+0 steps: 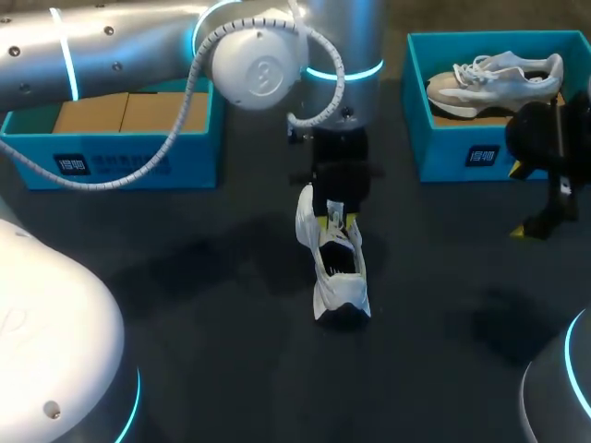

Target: Take the shoe out of the shoebox, open the shoe tongue, remove and reinsert the insole, then place the shoe into the shoebox

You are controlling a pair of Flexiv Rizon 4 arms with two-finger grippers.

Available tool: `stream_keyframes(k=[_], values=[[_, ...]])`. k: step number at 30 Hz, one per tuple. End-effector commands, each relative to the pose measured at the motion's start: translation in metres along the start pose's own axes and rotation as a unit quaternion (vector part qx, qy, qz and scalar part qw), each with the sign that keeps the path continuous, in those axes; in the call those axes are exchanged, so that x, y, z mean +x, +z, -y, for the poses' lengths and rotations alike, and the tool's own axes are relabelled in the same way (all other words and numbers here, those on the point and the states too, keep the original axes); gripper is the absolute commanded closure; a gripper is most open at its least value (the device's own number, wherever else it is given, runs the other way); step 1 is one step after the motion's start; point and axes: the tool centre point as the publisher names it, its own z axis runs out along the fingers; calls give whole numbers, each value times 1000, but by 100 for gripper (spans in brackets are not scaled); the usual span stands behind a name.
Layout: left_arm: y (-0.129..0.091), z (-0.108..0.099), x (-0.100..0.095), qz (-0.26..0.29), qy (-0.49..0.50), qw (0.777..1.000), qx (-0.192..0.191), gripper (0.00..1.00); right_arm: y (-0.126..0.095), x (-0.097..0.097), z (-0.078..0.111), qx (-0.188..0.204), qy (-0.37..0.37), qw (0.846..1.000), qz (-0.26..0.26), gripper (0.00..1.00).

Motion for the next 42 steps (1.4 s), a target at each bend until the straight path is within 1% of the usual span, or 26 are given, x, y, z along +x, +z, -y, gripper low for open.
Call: stream_keyframes(k=[1,3,5,9,12,15,17,19,20,22,23,24,25,26,42], values=[[16,-2,-11,-18,-3,1000,6,66,2,-2,-2,2,0,1000,-2,0],[22,-1,-9,-28,-16,999,0,65,2,-2,-2,2,0,1000,-2,0],[28,0,-6,-29,-24,999,8,65,2,-2,-2,2,0,1000,-2,0],[38,2,-2,-38,-55,998,10,65,2,-2,-2,2,0,1000,-2,0],[38,6,0,-46,-86,995,12,67,2,-2,-2,2,0,1000,-2,0],[28,11,3,-40,-118,992,18,72,2,-2,-2,2,0,1000,-2,0],[22,13,5,-41,-137,990,13,69,2,-2,-2,2,0,1000,-2,0],[19,16,7,-42,-156,987,7,65,2,-2,-2,2,0,1000,-2,0],[17,17,9,-41,-182,982,-3,64,2,-2,-2,2,0,1000,-2,0],[15,18,12,-39,-210,977,-3,59,2,-2,-2,2,0,1000,-2,0],[15,18,12,-39,-210,977,-3,59,2,-2,-2,2,0,1000,-2,0],[14,18,14,-36,-233,972,-9,51,2,-2,-2,2,0,1000,-2,0],[14,19,15,-42,-249,967,-20,7,2,-2,-2,2,0,1000,-2,0],[14,19,15,-42,-249,967,-20,0,2,-2,-2,2,0,1000,-2,0],[14,19,15,-42,-249,967,-20,0,2,-2,-2,2,0,1000,-2,0]])
